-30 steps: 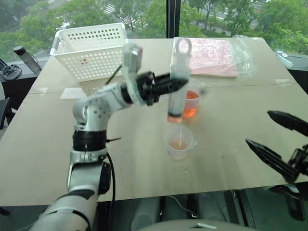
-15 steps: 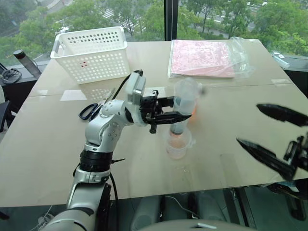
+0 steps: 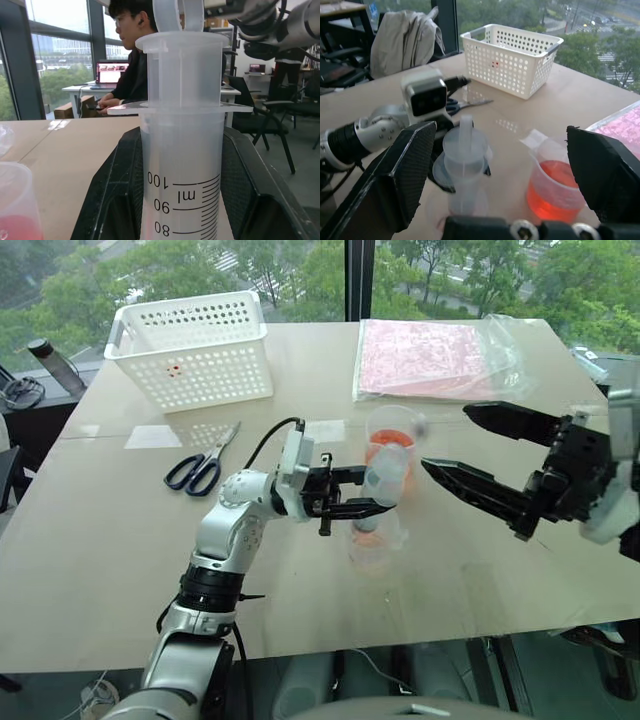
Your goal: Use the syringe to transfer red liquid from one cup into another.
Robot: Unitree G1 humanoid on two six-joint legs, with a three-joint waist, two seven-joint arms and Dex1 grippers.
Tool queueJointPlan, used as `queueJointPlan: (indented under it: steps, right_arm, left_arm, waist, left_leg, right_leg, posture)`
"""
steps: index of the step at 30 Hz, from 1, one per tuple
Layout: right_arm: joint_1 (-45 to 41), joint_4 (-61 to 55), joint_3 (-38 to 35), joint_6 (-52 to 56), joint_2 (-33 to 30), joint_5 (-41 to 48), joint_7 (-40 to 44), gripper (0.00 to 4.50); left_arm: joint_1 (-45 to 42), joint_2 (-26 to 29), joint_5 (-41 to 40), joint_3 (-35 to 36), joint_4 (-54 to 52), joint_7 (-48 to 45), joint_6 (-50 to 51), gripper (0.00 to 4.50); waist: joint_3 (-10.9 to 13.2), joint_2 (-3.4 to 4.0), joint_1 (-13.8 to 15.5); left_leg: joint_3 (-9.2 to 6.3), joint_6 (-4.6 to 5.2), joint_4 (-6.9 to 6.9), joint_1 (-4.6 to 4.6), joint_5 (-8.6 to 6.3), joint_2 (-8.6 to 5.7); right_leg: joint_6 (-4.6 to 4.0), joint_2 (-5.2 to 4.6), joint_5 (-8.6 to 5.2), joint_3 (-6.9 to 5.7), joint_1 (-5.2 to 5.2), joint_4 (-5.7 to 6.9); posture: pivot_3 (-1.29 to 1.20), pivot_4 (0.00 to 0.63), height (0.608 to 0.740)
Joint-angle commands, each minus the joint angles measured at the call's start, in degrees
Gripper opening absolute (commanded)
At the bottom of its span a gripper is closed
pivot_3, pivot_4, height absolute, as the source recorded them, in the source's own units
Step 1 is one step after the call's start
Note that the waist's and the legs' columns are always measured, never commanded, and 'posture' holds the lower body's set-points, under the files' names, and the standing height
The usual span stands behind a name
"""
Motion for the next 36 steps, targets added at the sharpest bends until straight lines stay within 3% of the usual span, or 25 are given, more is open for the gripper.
queueJointPlan:
  steps: [1, 9, 11, 16, 34, 36]
  right_arm:
    - [-6.8, 1.5, 7.9, 3.5, 5.1, -3.5, -3.9, 3.62]
    - [-13.3, 3.3, 12.2, 9.8, 13.2, -5.4, -4.2, 3.62]
    - [-13.5, 3.0, 11.9, 10.6, 14.0, -5.6, -4.3, 2.92]
    - [-13.1, 1.8, 10.6, 11.7, 14.7, -4.8, -5.2, 0.61]
    - [-13.7, 0.2, 10.5, 14.3, 12.5, -3.5, -7.8, 0.61]
    - [-14.1, 0.8, 10.0, 14.2, 12.5, -2.7, -8.3, 0.03]
  left_arm:
    - [-0.2, -0.1, -0.5, -0.1, -0.9, -0.7, -1.4, 1.45]
    - [-0.4, 0.0, -2.0, 0.0, -3.4, 0.3, 0.6, 1.45]
    - [0.0, 0.0, -2.1, -0.1, -4.0, 0.5, 0.7, 1.45]
    - [0.2, 0.0, -2.3, -0.2, -5.3, 0.9, 1.4, 1.45]
    - [-0.7, -0.9, -2.3, -0.9, -5.1, 1.0, 2.8, 1.45]
    - [-1.0, -0.9, -2.4, -0.9, -5.0, 1.0, 3.0, 1.45]
  waist:
    - [0.0, 0.01, 0.0]
    - [0.0, 0.02, 0.1]
    - [0.0, 0.03, 0.1]
    - [0.0, 0.04, 0.1]
    - [0.0, 0.04, 0.1]
    - [0.0, 0.04, 0.1]
  left_leg:
    - [-0.01, 0.0, -0.01, -0.02, 0.0, 0.0]
    - [-0.02, 0.03, -0.04, -0.07, -0.02, 0.0]
    - [-0.03, 0.04, -0.04, -0.07, -0.02, 0.0]
    - [-0.03, 0.04, -0.05, -0.06, -0.02, 0.0]
    - [-0.03, 0.05, -0.05, -0.07, -0.03, 0.0]
    - [-0.03, 0.05, -0.05, -0.07, -0.03, 0.0]
  right_leg:
    - [0.0, 0.0, 0.0, -0.01, -0.02, -0.01]
    - [0.01, 0.01, 0.01, -0.04, -0.05, -0.04]
    - [0.01, 0.01, 0.01, -0.04, -0.05, -0.04]
    - [0.02, 0.01, 0.01, -0.04, -0.05, -0.04]
    - [0.02, 0.0, 0.01, -0.05, -0.06, -0.03]
    - [0.02, 0.0, 0.01, -0.05, -0.06, -0.03]
  posture:
    - [0.0, 0.15, 0.74]
    - [0.0, 0.15, 0.74]
    - [0.0, 0.15, 0.74]
    - [0.0, 0.15, 0.74]
    - [0.0, 0.15, 0.74]
    - [0.0, 0.15, 0.74]
